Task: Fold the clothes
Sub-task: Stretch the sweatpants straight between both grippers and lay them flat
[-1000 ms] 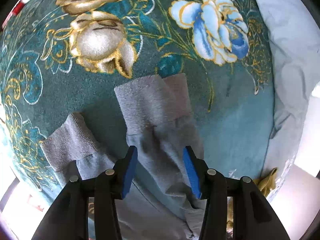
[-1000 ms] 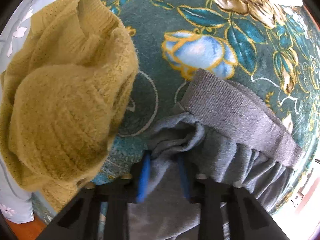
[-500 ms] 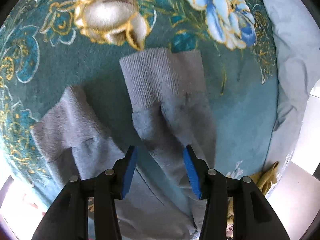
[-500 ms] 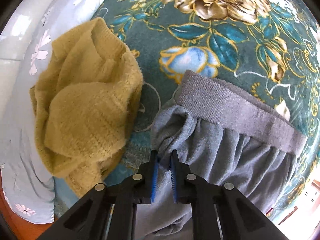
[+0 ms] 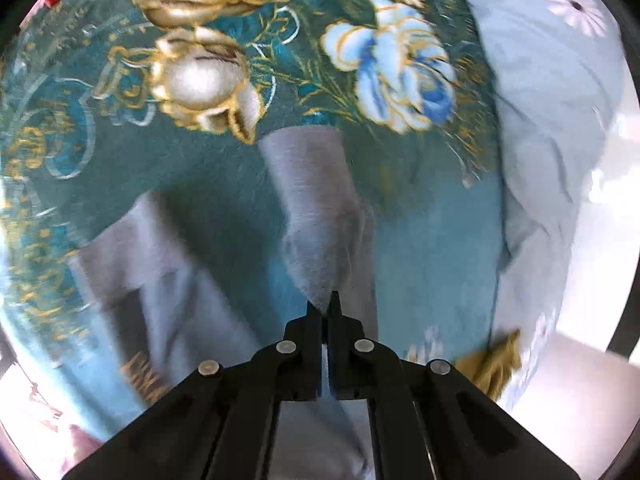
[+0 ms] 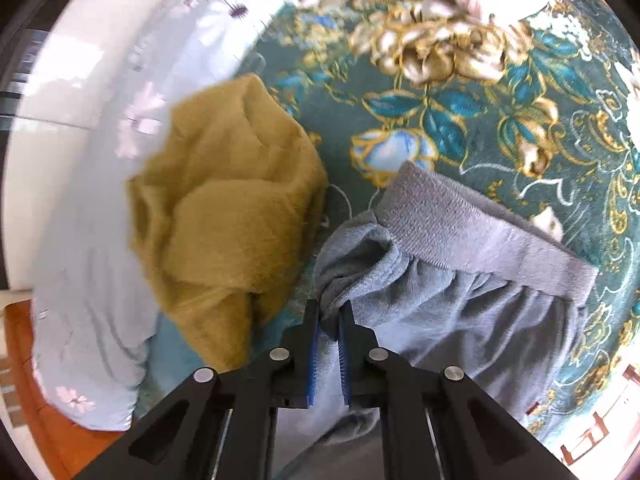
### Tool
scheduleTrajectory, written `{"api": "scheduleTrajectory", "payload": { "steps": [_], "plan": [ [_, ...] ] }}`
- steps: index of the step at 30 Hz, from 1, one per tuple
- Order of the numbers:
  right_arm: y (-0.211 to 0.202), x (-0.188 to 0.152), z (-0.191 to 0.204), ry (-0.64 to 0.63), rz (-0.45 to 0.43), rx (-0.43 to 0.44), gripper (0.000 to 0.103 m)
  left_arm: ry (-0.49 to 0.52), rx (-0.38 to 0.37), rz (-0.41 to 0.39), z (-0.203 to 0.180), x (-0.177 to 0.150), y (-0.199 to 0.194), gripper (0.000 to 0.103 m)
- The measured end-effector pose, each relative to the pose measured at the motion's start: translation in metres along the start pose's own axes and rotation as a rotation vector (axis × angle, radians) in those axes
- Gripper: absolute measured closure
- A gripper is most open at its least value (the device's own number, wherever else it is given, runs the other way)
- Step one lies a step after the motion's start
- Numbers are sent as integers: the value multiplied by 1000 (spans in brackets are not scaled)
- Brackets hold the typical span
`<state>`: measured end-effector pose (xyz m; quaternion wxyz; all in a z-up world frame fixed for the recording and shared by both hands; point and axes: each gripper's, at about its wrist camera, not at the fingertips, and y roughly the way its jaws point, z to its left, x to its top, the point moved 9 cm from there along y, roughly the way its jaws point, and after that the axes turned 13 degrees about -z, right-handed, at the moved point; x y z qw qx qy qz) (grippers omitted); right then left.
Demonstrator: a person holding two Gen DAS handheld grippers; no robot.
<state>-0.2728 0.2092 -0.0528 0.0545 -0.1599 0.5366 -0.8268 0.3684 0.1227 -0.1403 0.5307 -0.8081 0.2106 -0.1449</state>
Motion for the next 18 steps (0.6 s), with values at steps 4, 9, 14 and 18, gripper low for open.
{"api": "scheduleTrajectory", "payload": {
  "steps": [4, 9, 14, 18],
  "plan": [
    [-20, 20, -10, 7, -46, 20, 94, -8, -23, -42, -14, 23, -23, 102],
    [7, 24, 15, 18, -30, 24, 94, 12, -27, -30, -64, 34, 22, 102],
    [34, 23, 41, 32, -19, 56, 90, -23, -67, 7, -103, 53, 62, 101],
    [38, 19, 55, -34, -14, 68, 68, -56, -119, -25, -100, 67, 45, 79]
  ]
}}
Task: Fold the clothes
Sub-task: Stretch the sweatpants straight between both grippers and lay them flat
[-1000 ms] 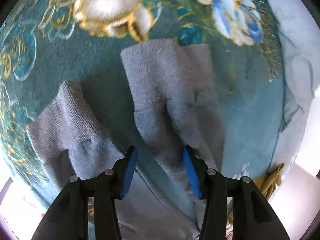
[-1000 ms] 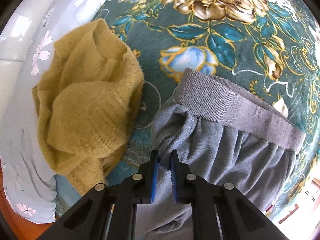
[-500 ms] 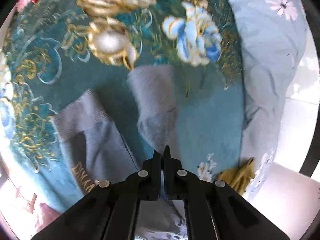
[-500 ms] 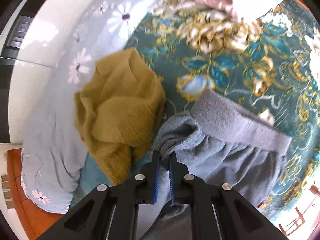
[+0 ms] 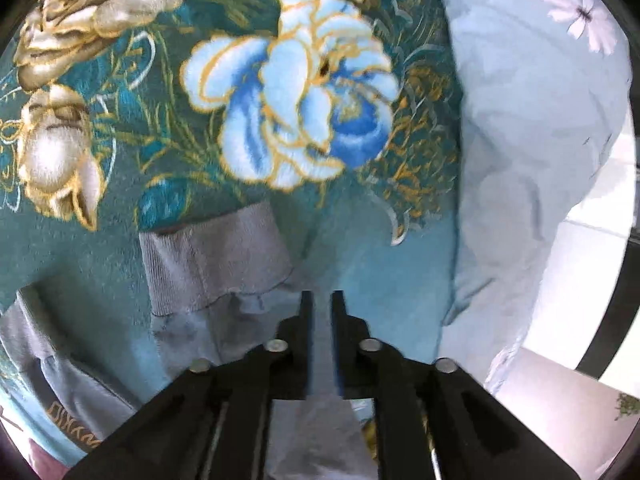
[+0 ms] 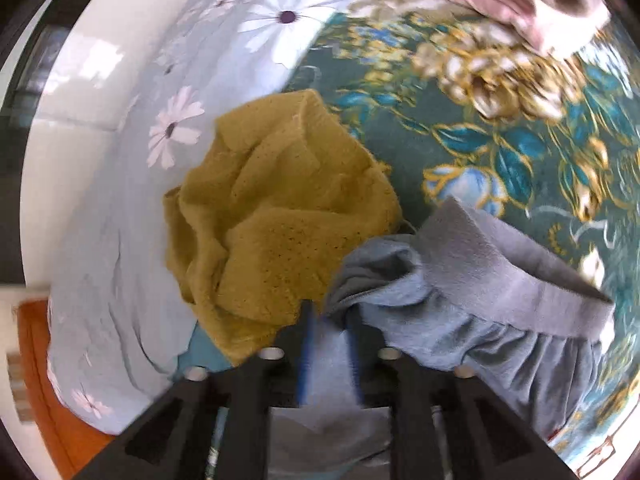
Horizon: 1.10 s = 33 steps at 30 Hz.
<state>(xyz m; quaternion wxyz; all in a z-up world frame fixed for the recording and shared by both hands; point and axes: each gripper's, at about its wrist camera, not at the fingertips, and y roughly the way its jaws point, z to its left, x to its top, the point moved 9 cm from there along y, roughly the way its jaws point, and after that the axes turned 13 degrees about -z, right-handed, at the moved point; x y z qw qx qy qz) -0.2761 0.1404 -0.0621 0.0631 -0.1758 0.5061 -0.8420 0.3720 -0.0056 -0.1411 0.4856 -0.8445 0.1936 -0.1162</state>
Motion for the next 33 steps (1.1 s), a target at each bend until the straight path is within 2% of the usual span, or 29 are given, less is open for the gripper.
{"api": "scheduleTrajectory", "payload": {
  "steps": [1, 4, 6, 8, 13, 17, 22, 29, 33],
  "plan": [
    [-3, -1, 3, -21, -7, 14, 66, 14, 1, -14, 6, 4, -9, 73],
    [-18, -4, 10, -69, -37, 32, 61, 50, 34, -42, 41, 9, -37, 73],
    [-31, -4, 11, -92, -65, 37, 54, 73, 64, -60, 70, 9, -57, 72],
    [-42, -4, 9, -95, -81, 30, 53, 99, 116, -68, 107, 4, -77, 70],
    [-58, -34, -10, -64, -28, -7, 53, 111, 229, -63, 196, -14, -106, 65],
    [-72, -73, -19, -85, 21, -29, 53, 36, 247, -47, 251, -25, -113, 60],
    [-89, -107, -24, -118, 63, -53, 53, 61, 216, 29, 268, -53, -95, 60],
    [-128, -105, -10, -167, 21, -24, 53, 171, 219, 102, 268, -81, -63, 60],
    [-146, -101, -15, -171, -4, -20, 53, 209, 242, 111, 268, -87, -54, 60]
  ]
}}
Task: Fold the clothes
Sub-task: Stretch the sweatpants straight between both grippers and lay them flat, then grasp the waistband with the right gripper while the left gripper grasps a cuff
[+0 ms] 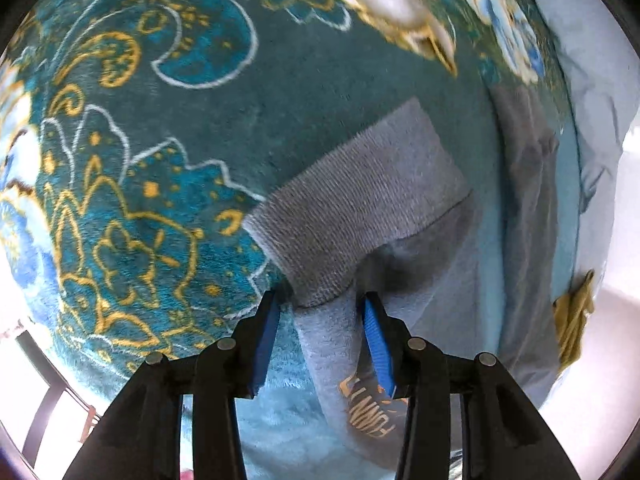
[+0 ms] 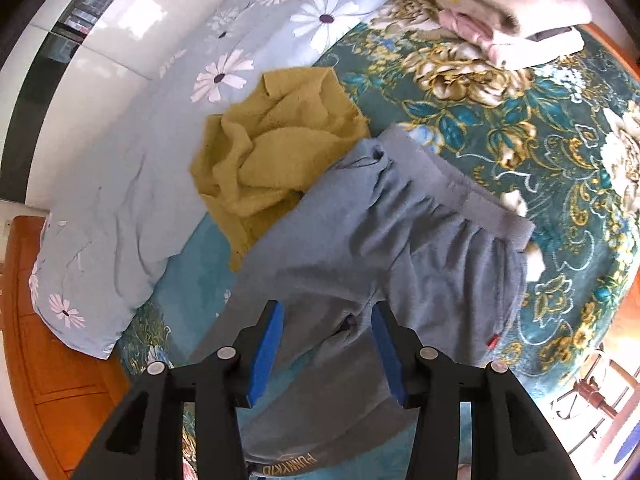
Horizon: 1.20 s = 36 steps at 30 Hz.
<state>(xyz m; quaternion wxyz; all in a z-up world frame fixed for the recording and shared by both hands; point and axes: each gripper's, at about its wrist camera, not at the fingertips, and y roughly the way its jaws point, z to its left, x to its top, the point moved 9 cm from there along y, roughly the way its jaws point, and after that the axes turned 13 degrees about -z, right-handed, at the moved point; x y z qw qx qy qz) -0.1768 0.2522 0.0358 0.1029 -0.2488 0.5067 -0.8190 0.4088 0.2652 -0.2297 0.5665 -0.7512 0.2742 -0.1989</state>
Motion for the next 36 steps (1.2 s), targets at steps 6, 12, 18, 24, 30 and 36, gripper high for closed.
{"api": "scheduleTrajectory", "payload": {
  "steps": [6, 12, 18, 24, 30, 36],
  "plan": [
    [-11, -6, -37, 64, 3, -3, 53, -83, -2, 3, 12, 2, -1, 88],
    [6, -11, -91, 97, 51, -29, 53, -81, 33, -36, 6, -2, -11, 92],
    [41, -15, -175, 230, 85, -92, 52, -38, 79, -64, -10, -2, -25, 92],
    [88, -24, -238, 318, 132, -146, 52, -37, 125, -87, -19, -12, -27, 92],
    [107, -5, -241, 297, 63, -160, 52, -3, 168, -107, -31, -17, -23, 91],
    [101, 48, -160, 220, -17, 8, 52, -66, 155, -100, -41, -16, -33, 76]
  ]
}}
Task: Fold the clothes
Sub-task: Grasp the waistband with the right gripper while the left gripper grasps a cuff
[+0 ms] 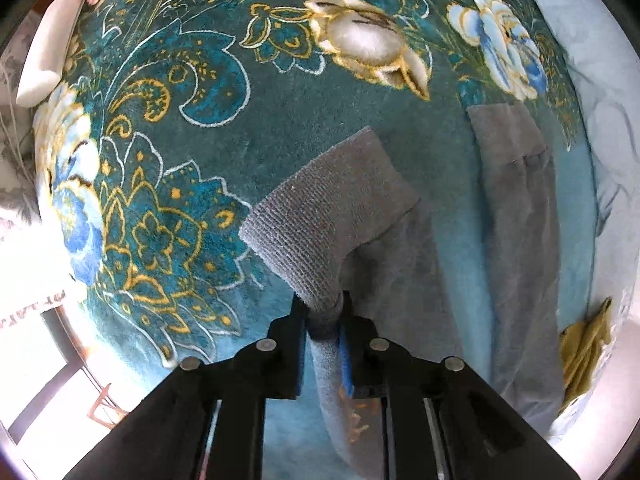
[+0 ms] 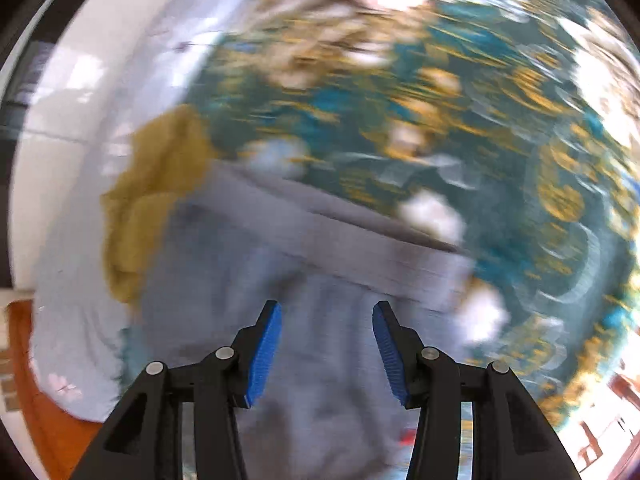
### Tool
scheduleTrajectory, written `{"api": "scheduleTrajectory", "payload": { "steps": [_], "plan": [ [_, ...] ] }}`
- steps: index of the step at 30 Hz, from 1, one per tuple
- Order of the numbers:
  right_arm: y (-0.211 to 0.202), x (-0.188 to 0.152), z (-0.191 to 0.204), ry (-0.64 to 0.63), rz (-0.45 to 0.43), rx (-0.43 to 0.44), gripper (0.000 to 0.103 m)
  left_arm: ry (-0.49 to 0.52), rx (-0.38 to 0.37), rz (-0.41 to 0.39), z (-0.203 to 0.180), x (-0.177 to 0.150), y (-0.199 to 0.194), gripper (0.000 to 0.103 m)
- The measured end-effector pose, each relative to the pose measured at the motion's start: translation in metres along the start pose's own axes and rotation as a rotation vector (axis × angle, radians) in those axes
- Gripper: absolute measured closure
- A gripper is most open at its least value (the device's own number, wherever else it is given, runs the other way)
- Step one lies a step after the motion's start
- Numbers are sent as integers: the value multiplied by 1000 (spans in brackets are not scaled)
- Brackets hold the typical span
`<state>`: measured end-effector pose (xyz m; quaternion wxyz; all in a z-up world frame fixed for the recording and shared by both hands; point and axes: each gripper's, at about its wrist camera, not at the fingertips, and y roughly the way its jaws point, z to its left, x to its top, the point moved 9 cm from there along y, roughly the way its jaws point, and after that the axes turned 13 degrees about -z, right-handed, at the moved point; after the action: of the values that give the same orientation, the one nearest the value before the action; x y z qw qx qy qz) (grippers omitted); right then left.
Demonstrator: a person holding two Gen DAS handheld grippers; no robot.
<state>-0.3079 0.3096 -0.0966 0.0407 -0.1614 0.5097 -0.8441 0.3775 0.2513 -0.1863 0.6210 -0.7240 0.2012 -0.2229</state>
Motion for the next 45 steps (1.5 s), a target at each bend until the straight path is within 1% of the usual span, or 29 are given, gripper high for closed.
{"api": "scheduleTrajectory", "payload": {
  "steps": [1, 2, 5, 8, 9, 11, 15, 16, 17, 18, 21, 23, 25, 27, 28, 30, 32, 33, 35, 36, 37, 38, 41, 45],
  "plan": [
    [4, 2, 19, 0, 14, 33, 52, -18, 5, -11, -3, 2, -4, 64],
    [8, 3, 39, 0, 28, 66, 52, -35, 4, -23, -6, 5, -8, 61],
    [26, -1, 93, 6, 78, 130, 52, -60, -34, -38, -32, 17, -17, 61],
    [44, -10, 128, 33, 123, 146, 52, -52, -97, -54, -78, 45, -24, 60],
    [50, -12, 136, 49, 135, 142, 52, -57, -123, -54, -91, 53, -26, 60],
    [64, -17, 150, 85, 158, 128, 52, -86, -184, -31, -124, 64, -23, 59],
    [84, -16, 158, 147, 164, 93, 52, -163, -289, 40, -183, 80, -13, 59],
    [90, -14, 159, 157, 165, 77, 52, -172, -299, 56, -198, 81, -6, 59],
    [95, -12, 159, 167, 166, 61, 52, -179, -307, 70, -212, 82, 1, 59],
    [101, -11, 160, 177, 168, 44, 52, -168, -296, 84, -227, 84, 12, 59],
    [116, -10, 156, 174, 181, -35, 53, -123, -219, 104, -248, 86, 37, 59],
    [122, -12, 151, 183, 188, -74, 56, -118, -183, 121, -259, 89, 56, 59],
    [128, -14, 146, 194, 200, -112, 61, -136, -157, 132, -264, 92, 71, 59],
    [132, -15, 143, 203, 207, -128, 69, -155, -130, 142, -266, 95, 84, 59],
    [133, -14, 143, 198, 211, -132, 70, -164, -117, 145, -266, 96, 88, 59],
    [136, -14, 146, 169, 216, -138, 77, -186, -102, 153, -266, 97, 94, 59],
    [137, -13, 150, 140, 219, -138, 80, -199, -80, 155, -266, 98, 96, 60],
    [137, -13, 152, 126, 219, -138, 82, -200, -66, 155, -266, 99, 97, 63],
    [137, -13, 155, 108, 223, -133, 85, -182, -27, 159, -264, 98, 97, 82],
    [135, -13, 156, 104, 223, -128, 87, -171, -16, 159, -262, 98, 97, 88],
    [133, -13, 158, 99, 223, -123, 87, -165, -22, 156, -261, 99, 94, 97],
    [131, -12, 159, 95, 223, -117, 89, -161, -32, 152, -260, 99, 92, 97],
    [119, -11, 160, 83, 211, -88, 91, -165, -111, 141, -256, 98, 74, 98],
    [93, -15, 156, 64, 187, -40, 92, -140, -249, 124, -239, 92, 33, 98]
  ]
}}
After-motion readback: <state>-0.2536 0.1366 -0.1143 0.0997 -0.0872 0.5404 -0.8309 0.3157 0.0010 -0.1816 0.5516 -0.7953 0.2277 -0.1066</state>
